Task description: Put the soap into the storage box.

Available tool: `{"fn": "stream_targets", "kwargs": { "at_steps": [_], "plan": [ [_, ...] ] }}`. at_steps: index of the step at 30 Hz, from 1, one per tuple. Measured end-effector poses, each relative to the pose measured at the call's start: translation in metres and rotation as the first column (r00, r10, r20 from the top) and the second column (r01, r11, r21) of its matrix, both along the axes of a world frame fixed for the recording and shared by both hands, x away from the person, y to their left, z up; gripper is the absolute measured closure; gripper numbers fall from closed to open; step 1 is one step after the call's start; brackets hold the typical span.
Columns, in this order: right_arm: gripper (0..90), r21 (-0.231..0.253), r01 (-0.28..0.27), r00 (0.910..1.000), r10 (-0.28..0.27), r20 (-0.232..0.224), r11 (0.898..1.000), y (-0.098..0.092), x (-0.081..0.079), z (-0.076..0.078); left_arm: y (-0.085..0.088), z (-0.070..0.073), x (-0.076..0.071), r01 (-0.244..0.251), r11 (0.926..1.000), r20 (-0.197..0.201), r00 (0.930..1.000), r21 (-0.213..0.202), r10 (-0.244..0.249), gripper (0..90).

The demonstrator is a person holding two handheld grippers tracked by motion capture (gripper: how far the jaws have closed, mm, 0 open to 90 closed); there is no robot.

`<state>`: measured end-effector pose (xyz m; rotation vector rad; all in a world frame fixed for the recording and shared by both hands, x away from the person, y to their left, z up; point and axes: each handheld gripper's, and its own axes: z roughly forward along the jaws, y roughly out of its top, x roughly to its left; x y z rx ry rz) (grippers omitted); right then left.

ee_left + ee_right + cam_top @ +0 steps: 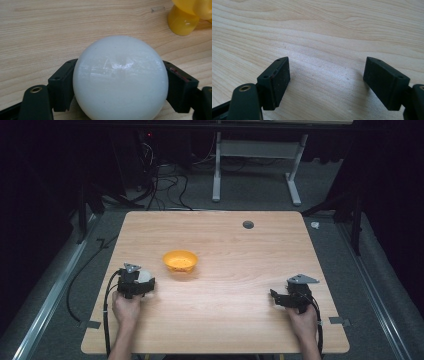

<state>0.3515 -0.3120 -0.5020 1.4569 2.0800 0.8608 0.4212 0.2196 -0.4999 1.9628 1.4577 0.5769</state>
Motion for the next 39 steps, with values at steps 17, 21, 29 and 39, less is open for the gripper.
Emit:
{"fn": "stream_targets", "kwargs": {
  "at_steps": [17,21,29,39],
  "plan": [
    [22.3,0.0,0.0,1.0,0.0,0.0,1.0,0.0,0.0,0.0,-0.007,0.009,-0.01,0.047,0.9987,0.016,0.9988,-0.019,-0.047,23.2],
    [22.3,0.0,-0.001,1.0,0.001,0.0,1.0,0.0,0.0,0.0,-0.011,0.012,-0.014,0.07,0.9973,0.022,0.9973,-0.021,-0.07,23.2],
    [22.3,0.0,0.0,1.0,0.0,0.0,1.0,0.0,0.0,0.0,-0.013,0.017,-0.018,0.094,0.9949,0.028,0.9953,-0.035,-0.093,23.2],
    [22.3,0.0,0.0,1.0,0.0,0.0,1.0,0.0,0.0,0.0,-0.017,0.02,-0.024,0.119,0.9927,0.024,0.9926,-0.014,-0.119,23.2]
  ]
}}
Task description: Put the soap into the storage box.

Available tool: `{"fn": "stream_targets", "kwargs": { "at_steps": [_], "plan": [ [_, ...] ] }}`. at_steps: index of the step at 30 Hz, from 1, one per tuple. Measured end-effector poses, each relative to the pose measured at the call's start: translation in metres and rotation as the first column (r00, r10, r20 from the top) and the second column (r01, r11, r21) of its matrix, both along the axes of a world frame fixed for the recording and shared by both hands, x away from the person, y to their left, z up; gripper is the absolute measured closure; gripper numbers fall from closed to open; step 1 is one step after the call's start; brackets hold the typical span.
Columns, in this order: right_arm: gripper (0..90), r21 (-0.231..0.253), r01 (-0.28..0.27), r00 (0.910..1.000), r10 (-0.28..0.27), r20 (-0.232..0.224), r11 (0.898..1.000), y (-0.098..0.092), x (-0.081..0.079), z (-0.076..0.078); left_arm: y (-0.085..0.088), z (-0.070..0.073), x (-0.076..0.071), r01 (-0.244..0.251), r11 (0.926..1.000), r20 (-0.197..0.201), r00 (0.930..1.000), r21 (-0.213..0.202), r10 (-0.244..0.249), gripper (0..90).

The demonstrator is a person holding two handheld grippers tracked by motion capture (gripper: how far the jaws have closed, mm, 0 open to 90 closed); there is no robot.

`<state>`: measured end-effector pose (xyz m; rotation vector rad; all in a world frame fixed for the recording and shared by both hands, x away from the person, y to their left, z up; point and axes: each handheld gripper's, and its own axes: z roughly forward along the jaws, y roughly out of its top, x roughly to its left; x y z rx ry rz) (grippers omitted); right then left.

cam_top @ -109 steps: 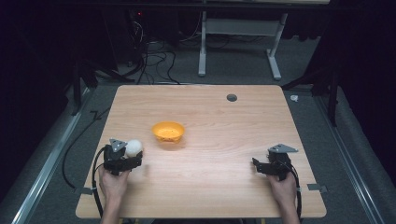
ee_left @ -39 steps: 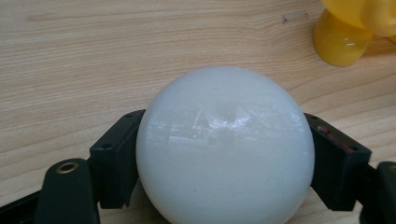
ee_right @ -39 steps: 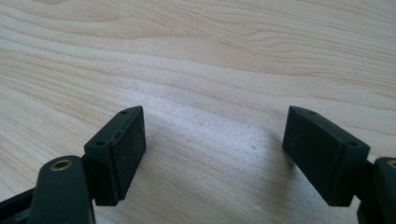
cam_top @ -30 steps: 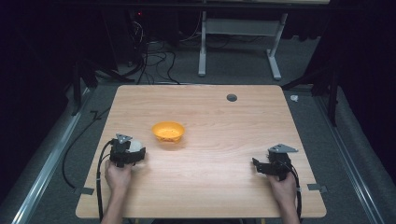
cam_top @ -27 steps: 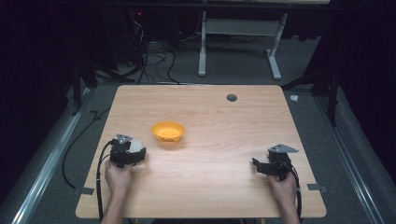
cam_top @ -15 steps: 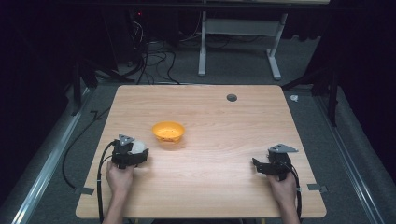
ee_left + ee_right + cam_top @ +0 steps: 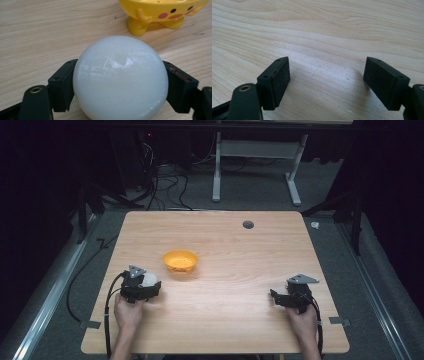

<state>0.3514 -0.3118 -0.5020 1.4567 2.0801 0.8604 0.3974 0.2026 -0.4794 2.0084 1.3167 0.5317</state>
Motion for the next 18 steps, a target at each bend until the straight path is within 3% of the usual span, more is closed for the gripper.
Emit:
{"fn": "stream_targets", "kwargs": {
  "at_steps": [18],
  "plan": [
    [22.3,0.0,0.0,1.0,0.0,0.0,1.0,-0.0001,0.0,0.0,-0.0054,0.0078,-0.0089,0.03,0.9995,0.002,0.9995,-0.01,-0.03,23.2]
  ]
}}
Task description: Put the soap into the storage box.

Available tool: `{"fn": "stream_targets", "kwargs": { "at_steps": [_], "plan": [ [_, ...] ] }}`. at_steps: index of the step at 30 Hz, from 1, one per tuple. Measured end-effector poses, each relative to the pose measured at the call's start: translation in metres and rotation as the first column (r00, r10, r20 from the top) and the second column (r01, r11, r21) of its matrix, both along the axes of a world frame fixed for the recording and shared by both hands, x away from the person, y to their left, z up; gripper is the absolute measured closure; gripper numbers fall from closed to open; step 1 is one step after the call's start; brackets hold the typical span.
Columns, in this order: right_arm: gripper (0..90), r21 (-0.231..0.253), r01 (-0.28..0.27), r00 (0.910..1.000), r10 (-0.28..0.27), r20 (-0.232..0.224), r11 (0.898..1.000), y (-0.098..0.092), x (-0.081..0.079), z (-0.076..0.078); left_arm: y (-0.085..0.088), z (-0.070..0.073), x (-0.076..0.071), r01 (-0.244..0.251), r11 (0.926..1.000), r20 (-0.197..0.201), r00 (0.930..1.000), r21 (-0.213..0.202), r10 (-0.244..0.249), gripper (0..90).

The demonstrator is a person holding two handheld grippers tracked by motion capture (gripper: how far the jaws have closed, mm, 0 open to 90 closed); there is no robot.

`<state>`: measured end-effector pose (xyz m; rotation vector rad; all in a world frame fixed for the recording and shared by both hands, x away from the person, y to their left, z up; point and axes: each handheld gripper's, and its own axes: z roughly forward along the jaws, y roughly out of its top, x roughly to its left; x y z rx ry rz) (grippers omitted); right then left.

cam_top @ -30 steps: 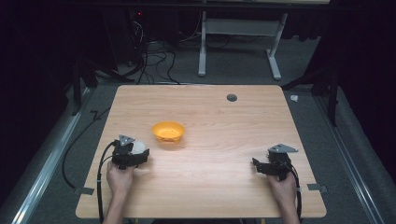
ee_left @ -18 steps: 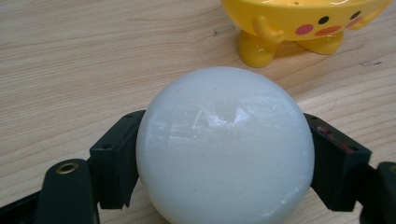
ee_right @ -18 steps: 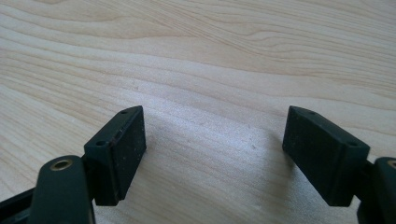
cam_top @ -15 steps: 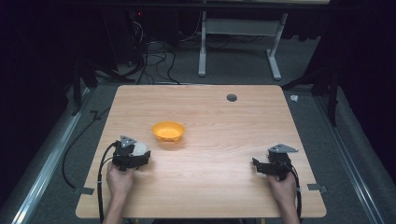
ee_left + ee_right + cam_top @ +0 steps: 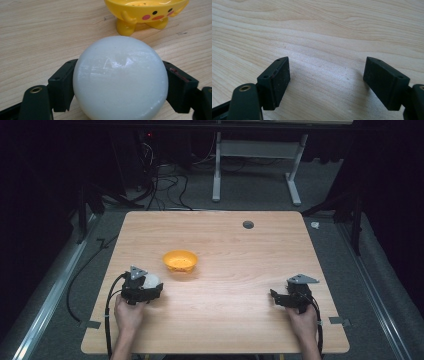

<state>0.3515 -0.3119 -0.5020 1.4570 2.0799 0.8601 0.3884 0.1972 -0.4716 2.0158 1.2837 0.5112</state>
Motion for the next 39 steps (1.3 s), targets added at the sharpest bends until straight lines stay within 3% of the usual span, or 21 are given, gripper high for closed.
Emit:
{"fn": "stream_targets", "kwargs": {
  "at_steps": [24,39],
  "plan": [
    [22.3,0.0,-0.001,1.0,0.001,0.0,1.0,0.0,0.0,0.0,-0.015,0.015,-0.013,0.086,0.9962,0.006,0.9963,-0.011,-0.086,23.2],
    [22.3,0.0,-0.001,1.0,0.001,0.0,1.0,0.0,0.0,0.0,-0.024,0.027,-0.012,0.116,0.9933,0.027,0.9929,-0.005,-0.115,23.2]
  ]
}}
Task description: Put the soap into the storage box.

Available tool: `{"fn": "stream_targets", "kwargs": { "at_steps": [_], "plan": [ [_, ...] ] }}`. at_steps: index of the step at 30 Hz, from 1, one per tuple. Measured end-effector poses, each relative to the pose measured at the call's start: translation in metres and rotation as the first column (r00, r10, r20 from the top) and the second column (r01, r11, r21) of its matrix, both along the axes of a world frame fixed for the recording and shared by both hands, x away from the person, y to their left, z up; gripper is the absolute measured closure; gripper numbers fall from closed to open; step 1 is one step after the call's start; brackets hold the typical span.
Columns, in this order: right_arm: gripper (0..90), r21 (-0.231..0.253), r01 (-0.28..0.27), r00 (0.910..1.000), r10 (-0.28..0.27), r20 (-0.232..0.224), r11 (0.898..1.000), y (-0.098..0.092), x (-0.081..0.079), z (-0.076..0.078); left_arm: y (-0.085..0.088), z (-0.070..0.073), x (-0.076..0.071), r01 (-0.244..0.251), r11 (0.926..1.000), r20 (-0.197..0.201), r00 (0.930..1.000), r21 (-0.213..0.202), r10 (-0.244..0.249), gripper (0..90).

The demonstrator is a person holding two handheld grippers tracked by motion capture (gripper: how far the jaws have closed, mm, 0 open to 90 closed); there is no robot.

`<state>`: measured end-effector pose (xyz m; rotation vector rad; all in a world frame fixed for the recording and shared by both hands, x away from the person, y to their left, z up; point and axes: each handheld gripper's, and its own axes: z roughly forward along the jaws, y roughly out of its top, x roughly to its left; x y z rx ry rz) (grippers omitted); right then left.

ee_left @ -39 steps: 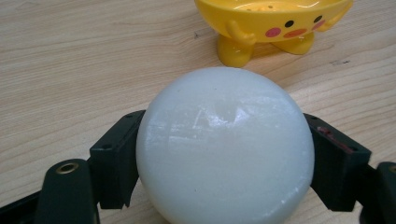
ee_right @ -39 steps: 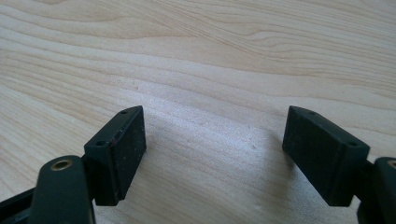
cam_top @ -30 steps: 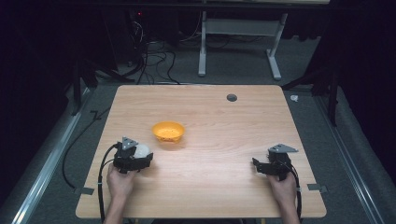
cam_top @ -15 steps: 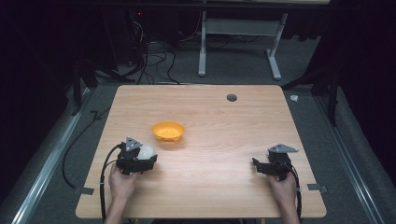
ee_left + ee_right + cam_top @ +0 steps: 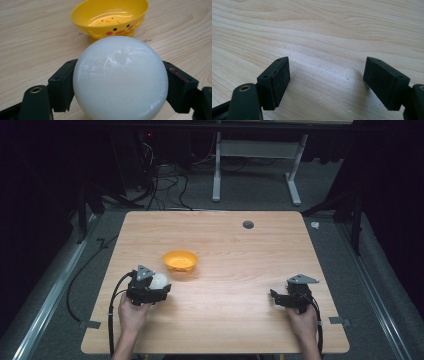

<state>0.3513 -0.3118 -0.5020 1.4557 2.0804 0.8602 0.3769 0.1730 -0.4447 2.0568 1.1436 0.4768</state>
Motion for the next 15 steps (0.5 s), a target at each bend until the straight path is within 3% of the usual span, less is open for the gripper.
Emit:
{"fn": "stream_targets", "kwargs": {
  "at_steps": [15],
  "plan": [
    [22.3,0.0,0.0,1.0,0.0,0.0,1.0,0.0,0.0,0.0,-0.011,0.009,0.012,0.039,0.999,-0.005,0.9992,-0.024,-0.039,23.2]
  ]
}}
